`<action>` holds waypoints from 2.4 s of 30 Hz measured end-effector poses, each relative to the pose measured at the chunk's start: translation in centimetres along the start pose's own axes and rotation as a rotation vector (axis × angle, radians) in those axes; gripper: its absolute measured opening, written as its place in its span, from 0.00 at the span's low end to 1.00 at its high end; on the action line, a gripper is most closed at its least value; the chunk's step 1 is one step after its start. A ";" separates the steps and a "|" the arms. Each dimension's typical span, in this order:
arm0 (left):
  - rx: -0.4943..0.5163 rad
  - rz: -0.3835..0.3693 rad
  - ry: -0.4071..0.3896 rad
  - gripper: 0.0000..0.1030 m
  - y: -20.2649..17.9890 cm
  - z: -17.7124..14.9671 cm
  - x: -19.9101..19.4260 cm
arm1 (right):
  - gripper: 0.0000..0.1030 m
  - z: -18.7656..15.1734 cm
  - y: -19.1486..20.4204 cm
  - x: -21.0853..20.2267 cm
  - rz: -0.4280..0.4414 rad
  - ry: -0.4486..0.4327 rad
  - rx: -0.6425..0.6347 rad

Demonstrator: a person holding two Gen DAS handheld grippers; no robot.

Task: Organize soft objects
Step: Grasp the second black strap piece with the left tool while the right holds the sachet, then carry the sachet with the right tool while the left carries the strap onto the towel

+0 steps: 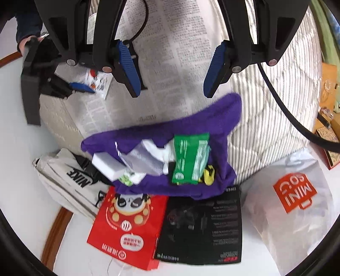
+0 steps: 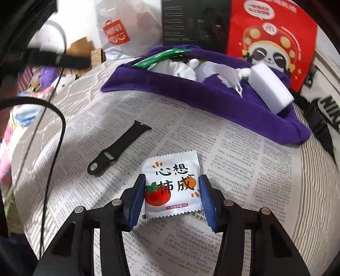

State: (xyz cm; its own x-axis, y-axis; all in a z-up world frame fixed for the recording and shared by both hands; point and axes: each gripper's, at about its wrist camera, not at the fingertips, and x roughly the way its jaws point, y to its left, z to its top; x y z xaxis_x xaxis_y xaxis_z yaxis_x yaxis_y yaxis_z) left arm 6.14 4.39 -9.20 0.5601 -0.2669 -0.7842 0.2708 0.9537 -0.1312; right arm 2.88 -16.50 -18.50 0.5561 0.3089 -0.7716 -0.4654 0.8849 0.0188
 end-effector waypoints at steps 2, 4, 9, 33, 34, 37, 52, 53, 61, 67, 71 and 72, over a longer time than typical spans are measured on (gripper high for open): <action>-0.002 0.004 0.019 0.58 -0.1 -0.6 0.6 | 0.47 0.2 -0.7 -0.1 0.002 0.001 0.046; -0.006 0.005 0.036 0.58 0.0 -1.4 1.2 | 0.47 0.1 -1.7 -0.6 0.002 -0.014 0.094; -0.016 -0.003 0.081 0.58 -0.2 -2.9 3.2 | 0.47 -0.7 -4.2 -2.4 -0.054 -0.029 0.166; 0.153 0.105 0.102 0.41 -4.8 -5.1 7.9 | 0.47 -3.1 -9.0 -6.1 -0.090 -0.076 0.351; 0.170 0.092 0.090 0.27 -5.0 -5.1 7.8 | 0.47 -3.0 -8.8 -5.9 -0.088 -0.073 0.347; 0.220 0.035 0.061 0.20 -6.0 -5.4 7.8 | 0.47 -2.9 -8.5 -5.6 -0.083 -0.064 0.339; 0.242 0.011 0.054 0.19 -6.3 -5.5 7.7 | 0.47 -2.4 -7.8 -4.2 -0.054 -0.028 0.329; 0.235 0.004 0.057 0.19 -6.2 -5.4 7.7 | 0.47 -2.4 -7.7 -4.2 -0.056 -0.028 0.327; 0.144 -0.030 0.057 0.19 -4.0 -4.6 6.2 | 0.47 -0.7 -7.2 -5.3 -0.060 -0.047 0.294; 0.136 -0.017 0.044 0.19 -3.2 -3.8 5.0 | 0.47 1.0 -6.5 -5.6 -0.052 -0.056 0.262; 0.121 -0.021 0.025 0.19 -2.8 -2.9 4.2 | 0.47 2.2 -6.1 -5.6 -0.042 -0.066 0.240; 0.118 -0.020 0.018 0.19 -2.7 -2.6 3.9 | 0.47 2.5 -6.0 -5.6 -0.042 -0.070 0.237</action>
State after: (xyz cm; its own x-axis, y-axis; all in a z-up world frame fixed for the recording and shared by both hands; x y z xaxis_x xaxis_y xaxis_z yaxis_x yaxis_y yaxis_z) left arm 5.57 1.16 -13.51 0.5395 -0.2823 -0.7933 0.3728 0.9248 -0.0756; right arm 4.29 -22.70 -12.66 0.6215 0.2860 -0.7293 -0.2707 0.9520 0.1426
